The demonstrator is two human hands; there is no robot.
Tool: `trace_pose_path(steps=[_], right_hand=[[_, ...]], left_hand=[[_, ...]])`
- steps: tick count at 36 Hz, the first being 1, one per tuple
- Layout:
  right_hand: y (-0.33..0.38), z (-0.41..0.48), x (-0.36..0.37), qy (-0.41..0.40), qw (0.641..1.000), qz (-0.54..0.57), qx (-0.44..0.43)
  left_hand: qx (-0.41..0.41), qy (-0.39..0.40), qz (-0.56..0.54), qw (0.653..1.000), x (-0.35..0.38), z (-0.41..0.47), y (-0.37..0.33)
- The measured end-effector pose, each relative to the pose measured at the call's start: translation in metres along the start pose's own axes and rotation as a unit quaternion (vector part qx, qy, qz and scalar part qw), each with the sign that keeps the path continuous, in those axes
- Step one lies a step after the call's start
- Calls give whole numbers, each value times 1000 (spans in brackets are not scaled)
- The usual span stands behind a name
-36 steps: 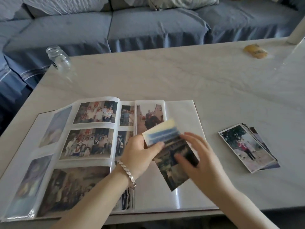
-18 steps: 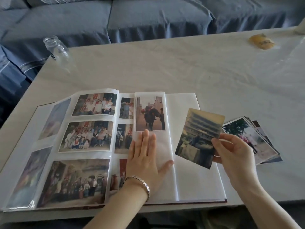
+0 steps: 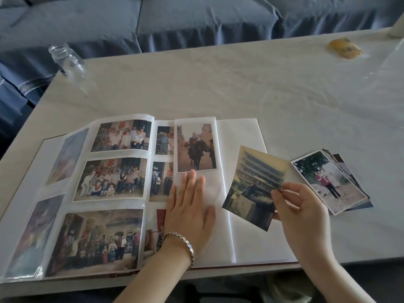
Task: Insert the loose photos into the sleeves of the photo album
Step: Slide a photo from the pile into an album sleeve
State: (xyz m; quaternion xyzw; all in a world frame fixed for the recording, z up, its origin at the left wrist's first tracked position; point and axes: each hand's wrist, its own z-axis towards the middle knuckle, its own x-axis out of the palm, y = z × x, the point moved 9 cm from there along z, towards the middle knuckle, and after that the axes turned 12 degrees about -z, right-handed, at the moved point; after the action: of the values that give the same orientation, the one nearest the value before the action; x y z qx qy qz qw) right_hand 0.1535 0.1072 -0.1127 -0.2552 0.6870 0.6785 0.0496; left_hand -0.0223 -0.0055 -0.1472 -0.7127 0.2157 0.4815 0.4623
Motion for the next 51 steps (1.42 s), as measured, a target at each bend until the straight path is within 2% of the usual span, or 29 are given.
trace_pose_path(steps=[4, 8, 15, 19, 22, 26, 29, 33, 38, 41, 45, 51], right_hand=[[3, -6, -1, -21, 999, -26, -19], [8, -7, -7, -47, 998, -27, -40], [-3, -8, -1, -22, 999, -40, -25], [-8, -15, 14, 43, 997, -64, -8], [-18, -20, 28, 103, 992, -65, 41], [-28, -22, 37, 170, 979, -41, 107], [-33, -22, 40, 229, 962, -78, 127], [-34, -19, 41, 301, 937, -133, 115], [-29, -15, 50, 365, 911, -152, 119], [-24, -13, 56, 392, 899, -144, 134], [-10, -13, 73, 415, 890, -151, 109], [3, -18, 95, 398, 892, -209, 50]], left_hand=[[19, -35, 16, 999, -5, 0, -1], [14, -14, 21, 1000, 1, 0, 0], [4, -7, 18, 1000, 2, 0, -1], [2, -14, -11, 1000, 2, 0, 0], [6, -13, -9, 1000, 2, 1, 1], [26, -43, -11, 999, 0, 0, 0], [13, -44, -12, 999, -1, 0, 1], [24, -40, -16, 999, 0, 0, 0], [14, -21, -58, 998, -3, -1, 1], [6, -6, -84, 996, -8, 1, 3], [-27, 0, -182, 983, -25, 6, 6], [-70, 10, -264, 962, -43, 14, 25]])
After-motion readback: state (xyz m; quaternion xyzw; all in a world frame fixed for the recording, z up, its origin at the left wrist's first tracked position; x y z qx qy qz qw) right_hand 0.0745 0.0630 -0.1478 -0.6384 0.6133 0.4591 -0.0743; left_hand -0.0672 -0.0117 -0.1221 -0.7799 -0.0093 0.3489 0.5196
